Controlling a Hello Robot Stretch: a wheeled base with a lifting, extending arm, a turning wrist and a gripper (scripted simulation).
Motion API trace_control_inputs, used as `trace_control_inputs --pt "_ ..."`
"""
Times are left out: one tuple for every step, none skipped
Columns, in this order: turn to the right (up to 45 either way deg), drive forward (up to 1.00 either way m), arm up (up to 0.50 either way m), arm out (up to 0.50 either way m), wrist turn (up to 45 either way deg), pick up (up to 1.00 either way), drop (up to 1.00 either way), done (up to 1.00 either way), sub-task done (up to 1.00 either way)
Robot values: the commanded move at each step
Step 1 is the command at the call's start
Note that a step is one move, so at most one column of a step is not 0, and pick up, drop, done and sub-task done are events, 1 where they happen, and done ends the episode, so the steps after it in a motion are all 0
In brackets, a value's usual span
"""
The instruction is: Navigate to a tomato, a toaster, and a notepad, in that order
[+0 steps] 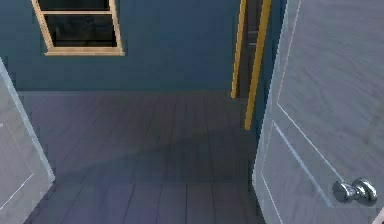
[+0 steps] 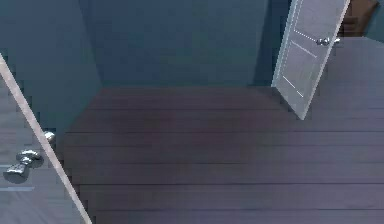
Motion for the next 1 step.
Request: trace_control_inputs --pt "0.0 0.15 0.00 0.00 0.0 0.00 0.00 0.00 0.00"
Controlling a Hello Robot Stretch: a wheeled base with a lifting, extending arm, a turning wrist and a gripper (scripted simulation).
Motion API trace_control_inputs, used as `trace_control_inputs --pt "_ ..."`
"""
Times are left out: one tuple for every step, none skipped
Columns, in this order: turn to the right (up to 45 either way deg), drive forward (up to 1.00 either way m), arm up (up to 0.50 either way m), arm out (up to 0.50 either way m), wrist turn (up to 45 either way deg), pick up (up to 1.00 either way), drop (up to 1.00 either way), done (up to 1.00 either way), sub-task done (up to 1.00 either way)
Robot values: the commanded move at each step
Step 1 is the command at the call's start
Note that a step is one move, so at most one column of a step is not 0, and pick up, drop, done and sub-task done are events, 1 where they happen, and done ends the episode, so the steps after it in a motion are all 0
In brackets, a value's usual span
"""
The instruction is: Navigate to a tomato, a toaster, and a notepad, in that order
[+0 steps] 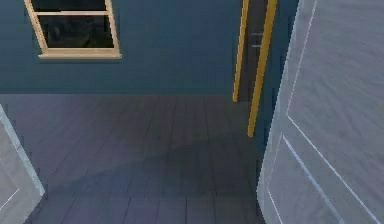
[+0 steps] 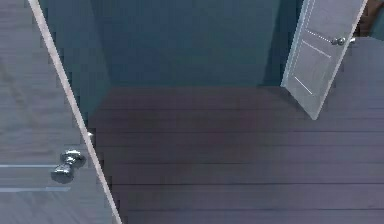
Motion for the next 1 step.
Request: trace_control_inputs --pt "45.0 0.00 0.00 0.00 0.0 0.00 0.00 0.00 0.00"
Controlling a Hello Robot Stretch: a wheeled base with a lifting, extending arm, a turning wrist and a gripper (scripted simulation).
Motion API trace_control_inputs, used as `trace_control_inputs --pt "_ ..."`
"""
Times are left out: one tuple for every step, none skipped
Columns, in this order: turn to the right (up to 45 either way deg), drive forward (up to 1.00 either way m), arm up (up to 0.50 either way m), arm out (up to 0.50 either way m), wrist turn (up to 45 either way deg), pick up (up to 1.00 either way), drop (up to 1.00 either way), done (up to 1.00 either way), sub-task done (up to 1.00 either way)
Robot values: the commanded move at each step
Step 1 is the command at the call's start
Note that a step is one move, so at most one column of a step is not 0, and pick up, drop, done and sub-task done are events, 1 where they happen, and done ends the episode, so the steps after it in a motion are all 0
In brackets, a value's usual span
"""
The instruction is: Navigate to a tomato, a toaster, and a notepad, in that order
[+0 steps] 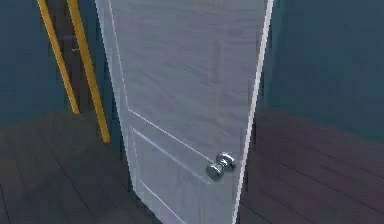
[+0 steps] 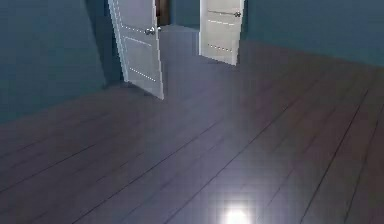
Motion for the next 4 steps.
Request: trace_control_inputs --pt "45.0 0.00 0.00 0.00 0.0 0.00 0.00 0.00 0.00" --pt "45.0 0.00 0.00 0.00 0.0 0.00 0.00 0.00 0.00" --pt "36.0 0.00 0.00 0.00 0.0 0.00 0.00 0.00 0.00" --pt "0.0 0.75 0.00 0.00 0.0 0.00 0.00 0.00 0.00"
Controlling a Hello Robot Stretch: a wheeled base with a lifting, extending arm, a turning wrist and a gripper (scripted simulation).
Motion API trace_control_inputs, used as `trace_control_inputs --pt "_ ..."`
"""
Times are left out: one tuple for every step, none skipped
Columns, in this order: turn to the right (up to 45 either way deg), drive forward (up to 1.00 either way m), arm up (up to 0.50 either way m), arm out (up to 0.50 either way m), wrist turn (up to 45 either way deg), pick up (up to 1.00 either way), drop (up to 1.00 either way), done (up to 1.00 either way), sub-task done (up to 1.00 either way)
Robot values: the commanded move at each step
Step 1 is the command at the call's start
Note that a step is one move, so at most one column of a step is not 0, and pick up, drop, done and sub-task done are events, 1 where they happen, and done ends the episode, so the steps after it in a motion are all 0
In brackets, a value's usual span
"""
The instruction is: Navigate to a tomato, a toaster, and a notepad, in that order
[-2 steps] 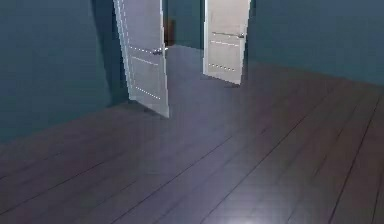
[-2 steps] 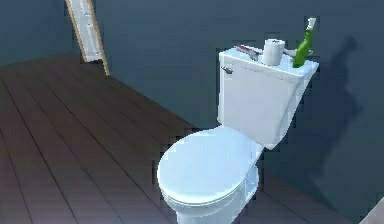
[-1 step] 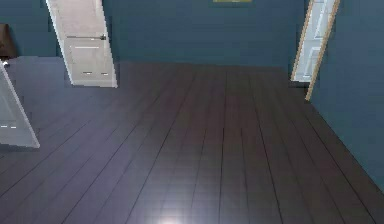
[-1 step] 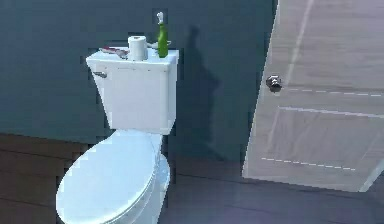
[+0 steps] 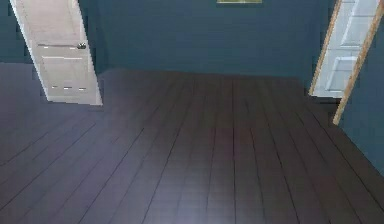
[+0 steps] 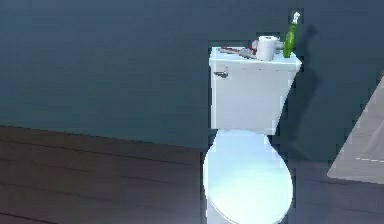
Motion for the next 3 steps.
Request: trace_control_inputs --pt "-45.0 0.00 0.00 0.00 0.0 0.00 0.00 0.00 0.00" --pt "-36.0 0.00 0.00 0.00 0.0 0.00 0.00 0.00 0.00" --pt "0.0 0.10 0.00 0.00 0.0 0.00 0.00 0.00 0.00"
